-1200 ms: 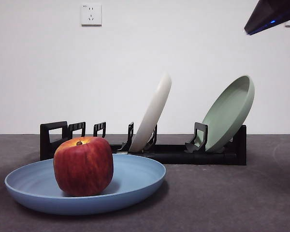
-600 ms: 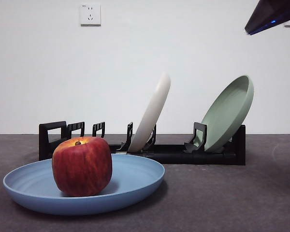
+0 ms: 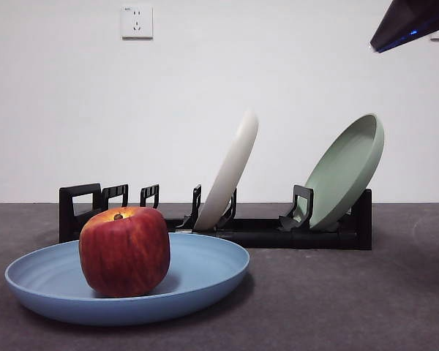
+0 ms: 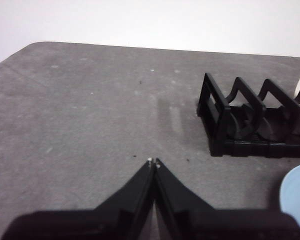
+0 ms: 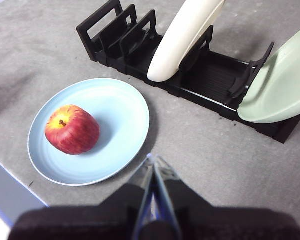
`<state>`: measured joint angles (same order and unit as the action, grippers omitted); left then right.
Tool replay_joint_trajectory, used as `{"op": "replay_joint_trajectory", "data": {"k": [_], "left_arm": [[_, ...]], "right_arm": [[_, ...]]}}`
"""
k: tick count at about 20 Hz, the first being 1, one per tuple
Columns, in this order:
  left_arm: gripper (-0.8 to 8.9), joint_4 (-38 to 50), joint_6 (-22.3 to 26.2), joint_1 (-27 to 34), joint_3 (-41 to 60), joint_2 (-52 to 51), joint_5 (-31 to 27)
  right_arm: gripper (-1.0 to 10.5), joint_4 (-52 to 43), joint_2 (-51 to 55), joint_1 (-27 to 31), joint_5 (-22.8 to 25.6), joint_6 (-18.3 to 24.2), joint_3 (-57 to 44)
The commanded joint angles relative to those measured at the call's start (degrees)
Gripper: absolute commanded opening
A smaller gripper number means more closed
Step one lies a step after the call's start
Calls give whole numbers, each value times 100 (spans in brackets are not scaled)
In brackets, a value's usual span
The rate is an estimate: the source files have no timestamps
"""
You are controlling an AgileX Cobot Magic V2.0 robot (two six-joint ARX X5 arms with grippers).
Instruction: Take the blue plate from the plate rack,put the plate on the table,take the apple from the table,put the apple in the plate
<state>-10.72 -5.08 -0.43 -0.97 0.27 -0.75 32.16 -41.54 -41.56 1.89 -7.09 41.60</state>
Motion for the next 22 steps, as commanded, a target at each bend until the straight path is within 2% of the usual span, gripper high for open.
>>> {"op": "replay_joint_trajectory", "data": {"k": [1, 14, 15, 18, 19, 22], "left_arm": [[-1, 17, 22, 15, 72, -11, 243], [-1, 20, 22, 15, 72, -9, 238], [-1, 20, 22, 15, 72, -9, 236], [-1, 20, 22, 15, 72, -9, 238], [-1, 17, 22, 15, 72, -9, 236], [-1, 20, 22, 15, 72, -9, 240]], "right_arm": [[-11, -17, 9, -2, 0, -57, -17], [-11, 0, 11, -2, 0, -57, -17], [-11, 15, 24, -2, 13, 15, -17], [-11, 44, 315, 160, 334, 850, -24], [-11, -42, 490, 343, 389, 1093, -33], [-11, -752, 1056, 1217, 407, 1279, -299]]}}
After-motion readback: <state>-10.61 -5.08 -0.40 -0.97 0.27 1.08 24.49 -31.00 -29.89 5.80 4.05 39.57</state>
